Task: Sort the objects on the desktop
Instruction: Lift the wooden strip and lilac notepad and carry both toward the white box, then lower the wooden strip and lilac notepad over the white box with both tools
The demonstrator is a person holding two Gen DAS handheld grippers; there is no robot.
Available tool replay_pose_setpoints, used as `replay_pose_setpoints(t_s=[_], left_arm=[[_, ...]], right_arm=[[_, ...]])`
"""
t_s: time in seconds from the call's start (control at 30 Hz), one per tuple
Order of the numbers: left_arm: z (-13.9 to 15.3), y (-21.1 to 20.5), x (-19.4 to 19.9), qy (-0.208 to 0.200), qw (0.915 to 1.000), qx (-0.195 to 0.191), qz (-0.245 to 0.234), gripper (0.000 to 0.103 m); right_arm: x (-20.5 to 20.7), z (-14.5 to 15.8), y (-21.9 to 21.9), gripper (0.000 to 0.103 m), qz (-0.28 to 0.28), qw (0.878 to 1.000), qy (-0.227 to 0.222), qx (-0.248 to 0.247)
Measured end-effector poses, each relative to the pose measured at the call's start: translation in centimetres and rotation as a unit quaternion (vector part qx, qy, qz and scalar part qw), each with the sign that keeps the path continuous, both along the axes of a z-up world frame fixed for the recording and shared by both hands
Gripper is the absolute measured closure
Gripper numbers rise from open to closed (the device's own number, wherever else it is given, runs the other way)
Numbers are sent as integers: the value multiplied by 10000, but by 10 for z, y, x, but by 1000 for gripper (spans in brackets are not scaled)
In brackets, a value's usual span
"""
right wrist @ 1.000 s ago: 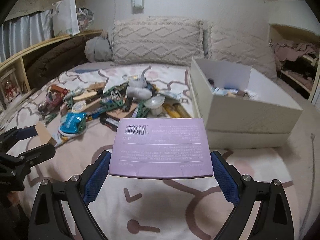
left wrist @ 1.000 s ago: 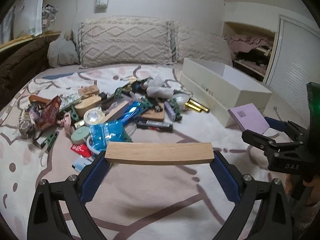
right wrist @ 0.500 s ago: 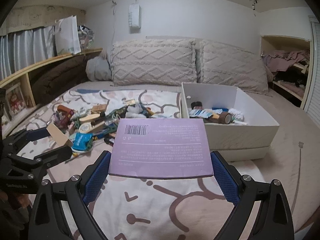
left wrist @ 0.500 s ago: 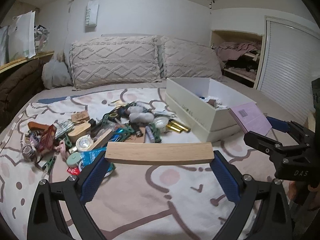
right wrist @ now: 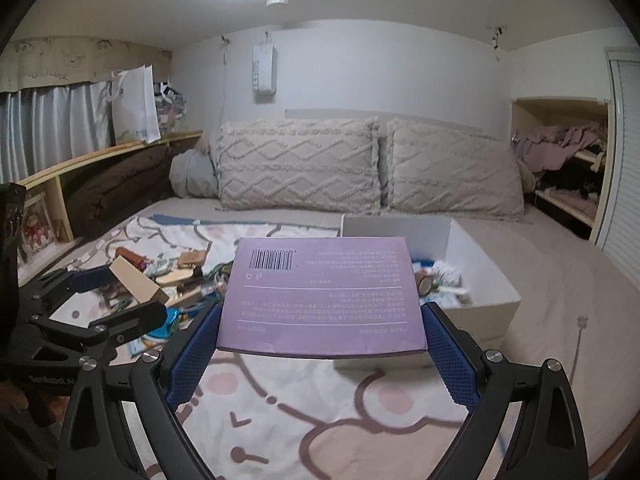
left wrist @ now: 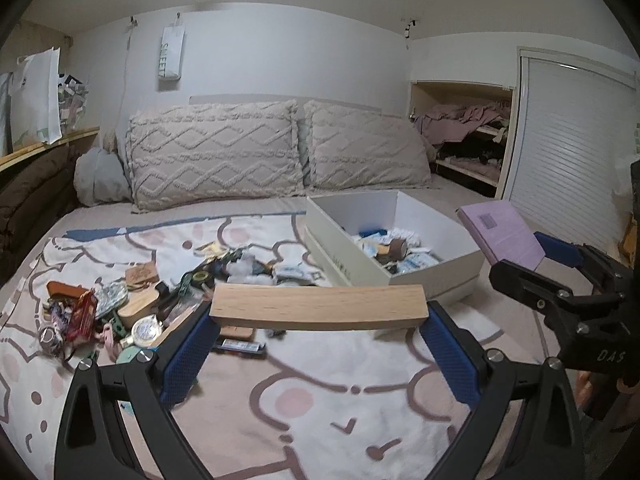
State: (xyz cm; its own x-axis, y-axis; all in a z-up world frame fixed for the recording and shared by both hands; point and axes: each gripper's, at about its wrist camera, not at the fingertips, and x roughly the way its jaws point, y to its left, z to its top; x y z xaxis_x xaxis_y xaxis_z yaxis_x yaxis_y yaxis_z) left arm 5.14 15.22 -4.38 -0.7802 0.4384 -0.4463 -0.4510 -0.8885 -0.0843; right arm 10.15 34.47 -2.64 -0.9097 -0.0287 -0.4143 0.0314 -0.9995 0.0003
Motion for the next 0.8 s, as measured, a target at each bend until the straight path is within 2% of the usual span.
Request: replay_pose_setpoints(t_s=[0.4,0.8], left_arm=[[33,40,-16,-91,9979,618,165,3],[88,70,-53,79,9973,551,470,3]], right_arm=[[-10,29,41,6,-26,9998,207,-36],[-22,74,87,6,-101,9990,446,-7]])
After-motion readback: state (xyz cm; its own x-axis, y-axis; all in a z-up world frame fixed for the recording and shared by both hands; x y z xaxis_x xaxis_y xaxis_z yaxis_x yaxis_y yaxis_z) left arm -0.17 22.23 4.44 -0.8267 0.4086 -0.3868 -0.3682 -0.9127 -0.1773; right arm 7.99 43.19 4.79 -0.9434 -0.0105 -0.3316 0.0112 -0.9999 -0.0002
